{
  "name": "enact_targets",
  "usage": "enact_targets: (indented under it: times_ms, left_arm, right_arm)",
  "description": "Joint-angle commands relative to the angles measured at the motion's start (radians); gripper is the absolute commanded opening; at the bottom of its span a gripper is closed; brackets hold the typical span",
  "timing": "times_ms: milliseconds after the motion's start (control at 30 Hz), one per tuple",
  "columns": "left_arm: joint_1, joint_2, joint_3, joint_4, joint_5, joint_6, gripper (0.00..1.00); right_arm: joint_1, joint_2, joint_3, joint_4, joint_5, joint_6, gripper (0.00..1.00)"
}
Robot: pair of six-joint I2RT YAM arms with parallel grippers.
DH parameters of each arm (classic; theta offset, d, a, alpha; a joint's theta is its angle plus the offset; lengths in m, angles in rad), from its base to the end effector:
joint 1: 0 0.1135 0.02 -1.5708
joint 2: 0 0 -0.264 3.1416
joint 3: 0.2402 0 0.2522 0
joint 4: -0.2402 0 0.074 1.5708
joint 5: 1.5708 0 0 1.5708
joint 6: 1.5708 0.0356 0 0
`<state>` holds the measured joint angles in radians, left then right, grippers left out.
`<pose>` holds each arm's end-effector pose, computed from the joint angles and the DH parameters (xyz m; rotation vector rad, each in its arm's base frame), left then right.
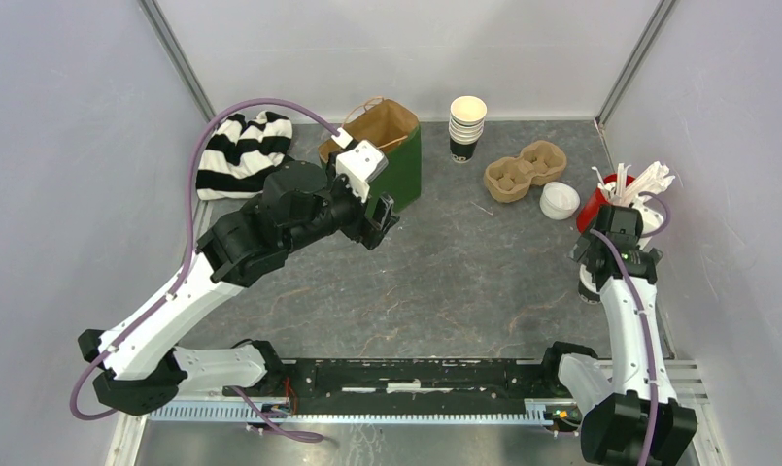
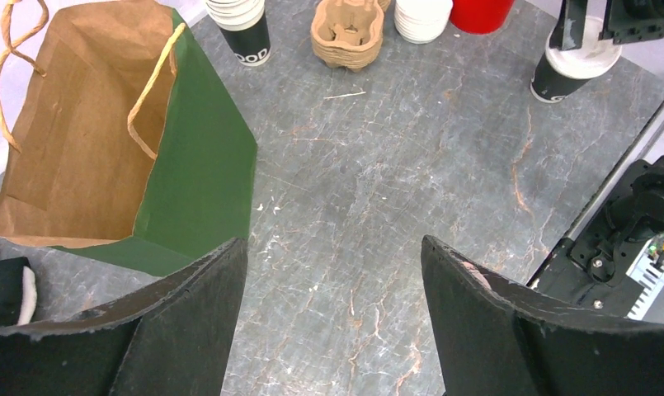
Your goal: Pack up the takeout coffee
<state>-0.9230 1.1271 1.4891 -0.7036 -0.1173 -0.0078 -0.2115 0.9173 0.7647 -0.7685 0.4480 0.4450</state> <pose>0.1346 -0.1710 0.4582 0.7858 1.7779 -0.5133 0.1678 -0.0518 0.2607 0.9530 2.2241 -0.4513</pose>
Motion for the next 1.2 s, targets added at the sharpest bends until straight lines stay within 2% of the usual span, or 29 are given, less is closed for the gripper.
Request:
enact_targets:
  times_ms: [0, 200, 433, 533, 633, 767, 833, 967, 1067, 1167]
  left_arm:
    - [-0.016, -0.024, -0.004, 0.028, -0.028, 0.073, 0.84]
    - [-0.023, -0.029, -0.009, 0.029, -0.038, 0.079, 0.84]
    - [-0.023, -0.028, -0.006, 0.027, -0.043, 0.081, 0.85]
    - [-0.023, -0.023, -0.004, 0.027, -0.043, 0.083, 0.85]
    - [-0.023, -0.021, -0.003, 0.027, -0.042, 0.082, 0.85]
    - [-0.023, -0.015, -0.002, 0.028, -0.042, 0.083, 0.85]
    - [-0.023, -0.011, 0.003, 0.025, -0.043, 0.082, 0.85]
    - [-0.023, 0.003, 0.017, 0.011, -0.041, 0.076, 0.85]
    - [-0.023, 0.012, 0.028, 0.002, -0.026, 0.070, 0.85]
    - [-0.023, 0.019, 0.039, -0.008, -0.025, 0.070, 0.85]
  right_arm:
    - [-0.006, -0.008, 0.091, -0.066, 0.003, -0.038, 0.98]
    - [-0.005, -0.019, 0.050, -0.033, -0.041, -0.017, 0.98]
    - [-0.005, -0.007, 0.163, -0.052, -0.006, -0.129, 0.98]
    - [0.000, 0.011, 0.222, -0.013, -0.128, -0.250, 0.98]
    - [0.075, 0.050, 0.228, 0.127, -0.316, -0.366, 0.98]
    - [0.287, 0.219, 0.291, 0.255, -0.413, -0.436, 0.96]
    - [0.344, 0.323, 0.326, 0.308, -0.460, -0.475, 0.94]
    - [0.349, 0.506, 0.389, 0.426, -0.616, -0.458, 0.89]
    - [0.347, 0.670, 0.518, 0.415, -0.670, -0.476, 0.78]
    - [0.333, 0.784, 0.612, 0.416, -0.710, -0.473, 0.76]
